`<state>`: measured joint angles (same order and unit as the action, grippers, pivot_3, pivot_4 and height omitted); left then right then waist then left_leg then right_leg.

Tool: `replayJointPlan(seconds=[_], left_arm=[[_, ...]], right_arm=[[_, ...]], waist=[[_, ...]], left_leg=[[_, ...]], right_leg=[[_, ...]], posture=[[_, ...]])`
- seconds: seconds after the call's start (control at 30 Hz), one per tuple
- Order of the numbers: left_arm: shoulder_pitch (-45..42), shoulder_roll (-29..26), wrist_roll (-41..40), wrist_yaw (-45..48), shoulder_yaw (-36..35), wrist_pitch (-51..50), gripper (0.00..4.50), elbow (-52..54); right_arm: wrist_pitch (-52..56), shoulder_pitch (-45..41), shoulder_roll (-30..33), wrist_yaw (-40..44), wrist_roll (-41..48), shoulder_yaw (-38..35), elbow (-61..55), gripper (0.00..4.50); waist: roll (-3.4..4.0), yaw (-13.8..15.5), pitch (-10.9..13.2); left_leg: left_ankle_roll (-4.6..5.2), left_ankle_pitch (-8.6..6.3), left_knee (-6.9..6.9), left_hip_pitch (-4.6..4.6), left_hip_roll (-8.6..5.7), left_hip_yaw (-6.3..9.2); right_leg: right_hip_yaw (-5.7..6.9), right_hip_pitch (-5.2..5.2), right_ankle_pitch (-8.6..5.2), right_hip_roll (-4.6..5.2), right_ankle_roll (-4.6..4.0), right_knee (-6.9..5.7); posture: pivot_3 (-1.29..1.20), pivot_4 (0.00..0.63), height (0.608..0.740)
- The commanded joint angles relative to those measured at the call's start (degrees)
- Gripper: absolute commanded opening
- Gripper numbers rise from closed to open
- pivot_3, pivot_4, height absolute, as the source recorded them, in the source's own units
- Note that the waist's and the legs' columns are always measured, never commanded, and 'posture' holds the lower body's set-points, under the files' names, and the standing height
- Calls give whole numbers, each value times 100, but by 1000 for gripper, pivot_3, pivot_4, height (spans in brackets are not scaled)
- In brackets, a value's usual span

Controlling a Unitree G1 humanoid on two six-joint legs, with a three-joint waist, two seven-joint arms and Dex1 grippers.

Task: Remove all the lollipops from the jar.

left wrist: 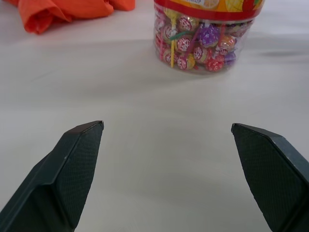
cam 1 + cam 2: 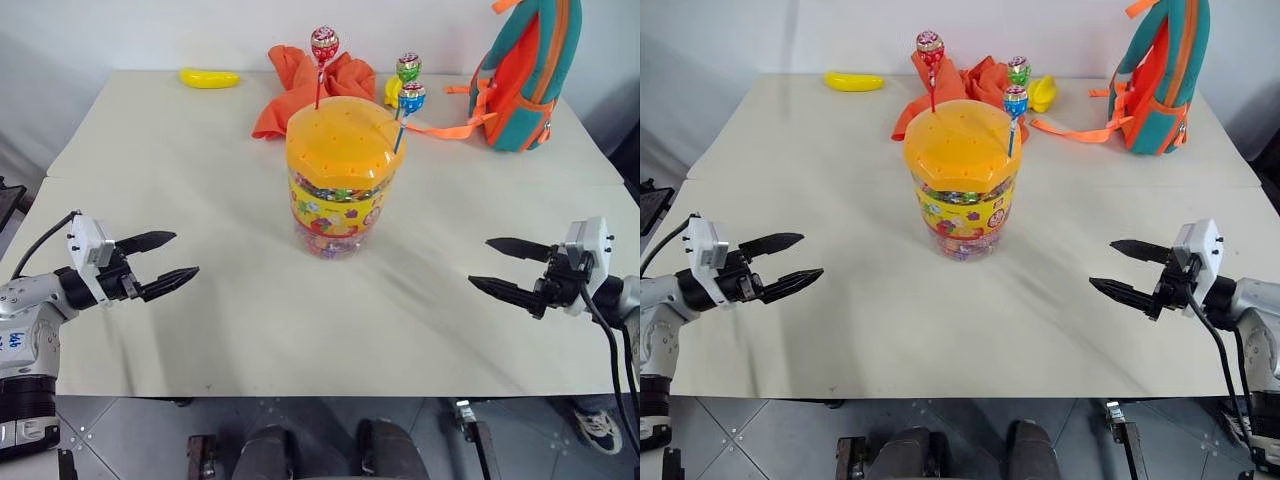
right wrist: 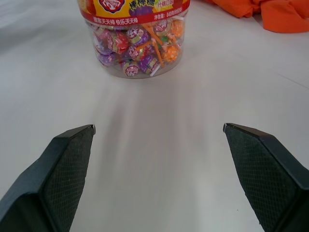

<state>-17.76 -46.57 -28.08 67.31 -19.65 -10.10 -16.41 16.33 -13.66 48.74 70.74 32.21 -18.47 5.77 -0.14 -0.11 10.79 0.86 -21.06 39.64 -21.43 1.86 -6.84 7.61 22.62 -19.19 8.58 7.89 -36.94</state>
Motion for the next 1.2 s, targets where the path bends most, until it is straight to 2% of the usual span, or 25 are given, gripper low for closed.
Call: replayJointPlan(seconds=[0.03,0.2,0.3,0.43,0.63,0.73,0.83,0.93,1.2], left_arm=[[-74,-134,-150,-2,-154,-138,4500,120],[34,-370,-202,-228,-79,-1055,4500,497],[102,-537,-186,-184,-41,-1275,4500,753],[-155,-585,-368,-3,-289,-1045,4500,839],[-1033,-652,-434,220,-293,-794,4500,583],[-1854,-605,-416,512,-1,-597,4500,316],[-2967,-253,-462,736,367,-551,4500,-85],[-3682,59,-418,1039,599,-462,4500,-552],[-5482,973,456,1184,1290,364,4500,-2835]], right_arm=[[1,-22,104,24,119,-199,-155,4451],[21,-49,105,-25,120,-204,-154,4451],[57,-44,101,-93,187,-282,-266,4451],[308,70,151,-158,467,-478,-669,4451],[664,230,339,-108,843,-779,-1247,4451],[965,69,400,-239,1185,-977,-1430,4451],[1232,-188,374,-472,1520,-1096,-1573,4451],[1284,-275,288,-622,1609,-1103,-1686,4451],[1427,-435,180,-918,1894,-1112,-1936,4451]], waist=[[0,4,0],[0,-5,0],[0,1,0],[0,8,0],[-1,36,-1],[-2,35,-1],[-4,106,0],[-6,123,-2],[-11,143,1]], left_leg=[[0,0,1,0,0,1],[0,-1,3,0,0,6],[0,-1,4,0,0,7],[-1,-2,6,0,0,9],[3,-7,28,-13,-1,17],[4,-9,29,-10,-1,18],[5,-9,36,-14,-4,20],[8,-11,43,-15,-7,19],[11,-13,43,-19,-10,17]], right_leg=[[1,-1,0,0,0,0],[3,-3,0,0,0,0],[2,-3,0,1,0,0],[3,-5,0,1,0,0],[7,-9,0,0,0,0],[11,-12,0,-1,0,-2],[13,-13,0,0,0,-3],[10,-14,3,1,5,-3],[16,-12,3,0,5,-1]], posture=[[0,150,740],[0,150,740],[0,150,740],[0,150,740],[0,150,740],[0,150,740],[0,150,740],[0,150,740],[0,150,740]])
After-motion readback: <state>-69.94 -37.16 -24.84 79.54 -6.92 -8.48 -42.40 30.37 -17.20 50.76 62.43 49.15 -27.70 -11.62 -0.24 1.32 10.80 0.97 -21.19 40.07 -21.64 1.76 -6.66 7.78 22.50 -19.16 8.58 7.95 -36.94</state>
